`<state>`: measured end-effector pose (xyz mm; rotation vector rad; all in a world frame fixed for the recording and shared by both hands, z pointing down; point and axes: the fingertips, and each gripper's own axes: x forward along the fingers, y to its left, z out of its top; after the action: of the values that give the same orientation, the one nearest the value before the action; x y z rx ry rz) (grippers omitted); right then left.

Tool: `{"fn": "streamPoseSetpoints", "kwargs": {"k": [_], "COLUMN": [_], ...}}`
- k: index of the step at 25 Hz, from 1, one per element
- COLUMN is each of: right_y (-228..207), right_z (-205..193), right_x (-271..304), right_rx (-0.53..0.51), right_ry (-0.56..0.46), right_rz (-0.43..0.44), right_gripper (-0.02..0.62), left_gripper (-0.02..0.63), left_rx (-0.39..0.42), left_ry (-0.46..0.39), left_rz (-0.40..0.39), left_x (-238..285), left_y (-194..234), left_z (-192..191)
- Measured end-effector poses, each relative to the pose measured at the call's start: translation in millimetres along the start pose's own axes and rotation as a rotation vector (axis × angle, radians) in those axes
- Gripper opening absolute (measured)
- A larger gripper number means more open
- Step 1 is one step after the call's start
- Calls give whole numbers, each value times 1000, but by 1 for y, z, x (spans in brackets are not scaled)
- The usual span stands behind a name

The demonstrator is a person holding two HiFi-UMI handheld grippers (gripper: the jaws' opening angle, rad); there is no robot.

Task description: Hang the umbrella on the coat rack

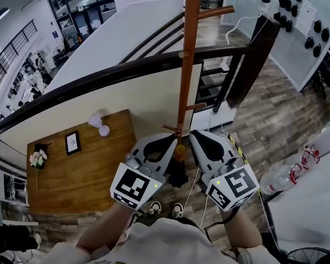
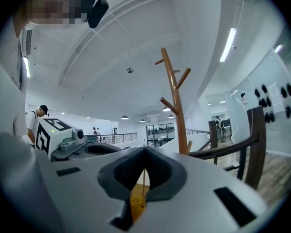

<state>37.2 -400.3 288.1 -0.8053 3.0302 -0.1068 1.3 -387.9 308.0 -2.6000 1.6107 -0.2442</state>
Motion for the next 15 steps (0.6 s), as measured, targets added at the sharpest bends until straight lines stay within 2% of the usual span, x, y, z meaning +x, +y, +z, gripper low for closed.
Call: {"fn": "streamPoseSetpoints", "kwargs": {"k": [3,8,15], "right_y": [-9,-26,-56], "right_z": [-6,-25,-76], "right_x": [5,24,50], "right_rx": [10,19,64], "right_ry": [11,46,105], "right_rz": [-32,-71,-111], "right_gripper": [8,8,8], "left_gripper": [6,6,6], "left_rx": [12,-35,-82], "left_ry": [10,36,98], "left_rz": [-18,-28,-50], "left_x": [9,28,58], "left_y": [3,19,34], "left_z": [-7,-28,-78]}}
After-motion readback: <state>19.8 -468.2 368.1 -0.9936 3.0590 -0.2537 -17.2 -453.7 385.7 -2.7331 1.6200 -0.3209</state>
